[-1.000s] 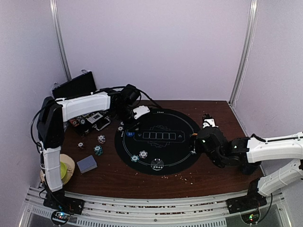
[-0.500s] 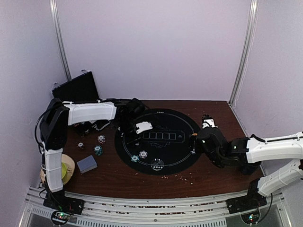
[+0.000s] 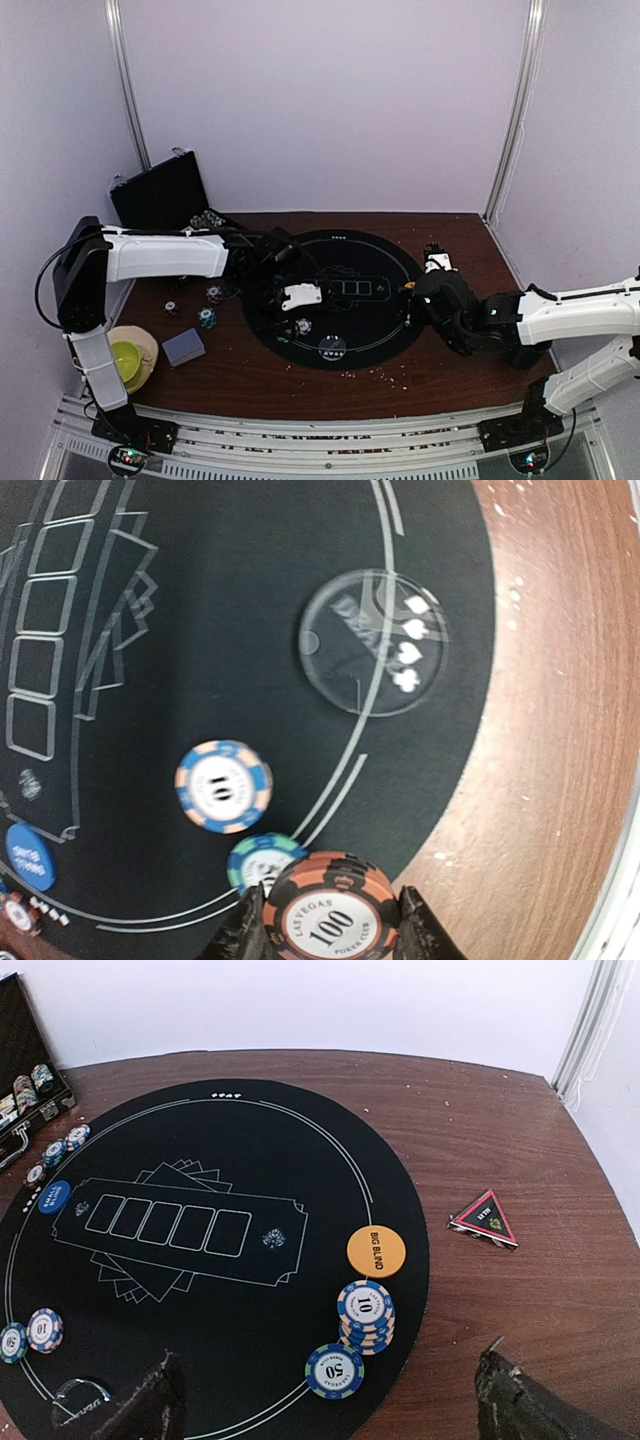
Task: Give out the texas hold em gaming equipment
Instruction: Place the pile of poker chips at the dealer area, then pick up the pile of poker chips from the pile of poker chips.
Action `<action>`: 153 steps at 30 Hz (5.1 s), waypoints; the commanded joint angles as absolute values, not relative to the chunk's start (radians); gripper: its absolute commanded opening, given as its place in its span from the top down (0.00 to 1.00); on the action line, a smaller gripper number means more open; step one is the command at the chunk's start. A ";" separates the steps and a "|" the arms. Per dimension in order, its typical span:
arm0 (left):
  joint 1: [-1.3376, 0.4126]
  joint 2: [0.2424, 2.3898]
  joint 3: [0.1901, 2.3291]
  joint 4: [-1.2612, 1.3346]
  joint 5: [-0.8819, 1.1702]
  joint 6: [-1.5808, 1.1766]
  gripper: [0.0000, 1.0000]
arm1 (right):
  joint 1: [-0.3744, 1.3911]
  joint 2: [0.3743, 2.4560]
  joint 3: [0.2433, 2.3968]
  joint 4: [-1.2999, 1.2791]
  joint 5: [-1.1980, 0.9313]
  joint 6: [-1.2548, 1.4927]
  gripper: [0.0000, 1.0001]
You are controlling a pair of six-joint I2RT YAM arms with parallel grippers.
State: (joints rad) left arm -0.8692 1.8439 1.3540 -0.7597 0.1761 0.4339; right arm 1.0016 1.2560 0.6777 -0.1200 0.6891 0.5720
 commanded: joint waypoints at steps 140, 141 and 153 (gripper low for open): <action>0.032 1.532 0.939 -0.568 0.142 0.340 0.08 | 1.000 1.270 0.697 -0.109 0.616 0.540 0.00; 0.033 1.537 0.938 -0.567 0.141 0.341 0.08 | 0.999 1.273 0.697 -0.109 0.614 0.540 0.00; 0.035 1.602 0.917 -0.532 0.141 0.344 0.15 | 1.000 1.284 0.700 -0.110 0.609 0.539 0.00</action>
